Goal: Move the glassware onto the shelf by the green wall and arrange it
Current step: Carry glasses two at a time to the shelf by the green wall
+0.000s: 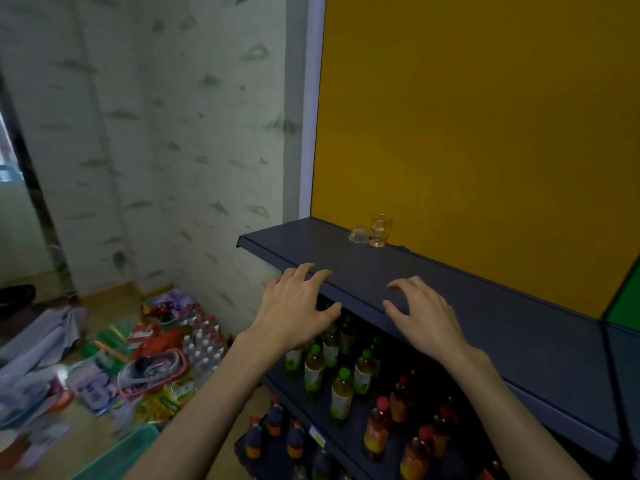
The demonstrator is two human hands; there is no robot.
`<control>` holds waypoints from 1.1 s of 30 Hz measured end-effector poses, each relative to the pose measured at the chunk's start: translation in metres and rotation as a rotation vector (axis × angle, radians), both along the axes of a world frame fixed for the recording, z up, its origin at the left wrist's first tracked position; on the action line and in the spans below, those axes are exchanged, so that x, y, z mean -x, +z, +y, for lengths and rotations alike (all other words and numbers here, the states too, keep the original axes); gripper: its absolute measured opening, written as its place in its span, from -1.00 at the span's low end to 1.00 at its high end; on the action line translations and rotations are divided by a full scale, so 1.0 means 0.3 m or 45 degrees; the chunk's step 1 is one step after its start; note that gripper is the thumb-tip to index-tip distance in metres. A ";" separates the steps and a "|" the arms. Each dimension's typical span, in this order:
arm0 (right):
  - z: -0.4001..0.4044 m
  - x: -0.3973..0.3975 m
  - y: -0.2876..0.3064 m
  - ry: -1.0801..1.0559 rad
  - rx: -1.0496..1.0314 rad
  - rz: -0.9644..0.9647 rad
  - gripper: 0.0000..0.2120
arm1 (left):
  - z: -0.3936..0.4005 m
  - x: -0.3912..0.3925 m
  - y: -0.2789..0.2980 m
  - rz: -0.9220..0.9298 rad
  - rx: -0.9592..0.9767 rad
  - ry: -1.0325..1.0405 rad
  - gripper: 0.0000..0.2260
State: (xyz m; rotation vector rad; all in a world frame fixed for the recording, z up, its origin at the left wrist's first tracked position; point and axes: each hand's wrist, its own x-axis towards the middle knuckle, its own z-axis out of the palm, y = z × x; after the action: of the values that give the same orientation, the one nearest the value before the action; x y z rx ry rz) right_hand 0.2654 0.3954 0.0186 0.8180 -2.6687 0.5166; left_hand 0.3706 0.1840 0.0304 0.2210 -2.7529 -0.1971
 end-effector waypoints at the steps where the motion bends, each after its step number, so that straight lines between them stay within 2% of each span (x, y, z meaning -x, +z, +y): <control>1: -0.034 0.045 -0.009 -0.009 0.001 0.001 -0.62 | -0.039 0.046 -0.004 -0.008 0.013 -0.007 -0.37; 6: -0.175 0.280 -0.009 -0.108 0.062 -0.056 -0.62 | -0.221 0.294 0.031 -0.107 0.110 -0.085 -0.37; 12: -0.286 0.510 -0.002 -0.213 0.096 -0.039 -0.62 | -0.388 0.611 0.060 -0.118 0.135 -0.139 -0.39; 22: -0.298 0.697 -0.069 -0.505 0.019 -0.114 -0.63 | -0.459 1.044 -0.042 -0.219 0.083 -0.401 -0.38; 33: -0.405 0.871 -0.079 -0.780 0.131 -0.125 -0.60 | -0.532 1.420 -0.123 -0.194 -0.013 -0.588 -0.37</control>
State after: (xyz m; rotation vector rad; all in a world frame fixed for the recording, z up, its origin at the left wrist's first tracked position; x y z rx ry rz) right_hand 0.0042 0.2741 -0.0051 -0.0721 -2.7541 0.5300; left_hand -0.0554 0.0245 -0.0064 -0.4195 -2.9135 -0.3250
